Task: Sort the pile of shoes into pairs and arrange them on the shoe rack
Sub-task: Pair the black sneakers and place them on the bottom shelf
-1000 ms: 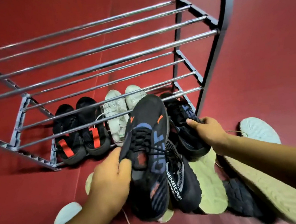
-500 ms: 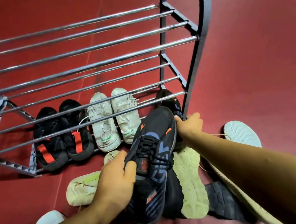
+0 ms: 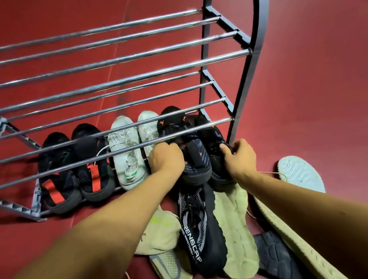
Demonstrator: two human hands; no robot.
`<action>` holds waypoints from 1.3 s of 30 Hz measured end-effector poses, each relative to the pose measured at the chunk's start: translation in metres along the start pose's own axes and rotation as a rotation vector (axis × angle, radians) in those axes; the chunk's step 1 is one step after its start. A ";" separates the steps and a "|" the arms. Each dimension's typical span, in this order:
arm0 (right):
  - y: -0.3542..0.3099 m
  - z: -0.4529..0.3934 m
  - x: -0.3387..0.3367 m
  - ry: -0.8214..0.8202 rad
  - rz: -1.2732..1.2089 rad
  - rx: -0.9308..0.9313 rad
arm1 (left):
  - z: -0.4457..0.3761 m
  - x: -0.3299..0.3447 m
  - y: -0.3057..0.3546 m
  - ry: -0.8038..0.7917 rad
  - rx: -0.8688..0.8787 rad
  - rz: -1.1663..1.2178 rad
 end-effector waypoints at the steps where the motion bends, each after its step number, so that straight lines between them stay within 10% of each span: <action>1: 0.005 0.004 0.002 -0.005 -0.020 0.047 | -0.006 0.001 0.001 -0.008 -0.041 -0.033; 8: 0.035 0.024 -0.009 -0.377 0.118 0.144 | 0.001 0.007 -0.010 -0.132 0.044 -0.071; 22: 0.007 0.031 0.010 -0.034 -0.257 0.352 | 0.004 0.002 -0.006 -0.039 0.131 0.009; 31: 0.002 0.031 0.008 -0.236 0.138 -0.123 | 0.017 0.026 -0.019 -0.253 0.364 -0.527; 39: -0.012 0.025 0.004 -0.068 0.054 -0.017 | -0.015 0.016 -0.023 -0.245 0.422 -0.080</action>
Point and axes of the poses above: each hand's wrist, its own z-axis away from the middle knuckle, its own x-axis out of the palm, y = z × x, the point moved 2 cm from there along -z, towards the middle knuckle, and after that the axes turned 14 degrees about z, right-handed, at the moved point
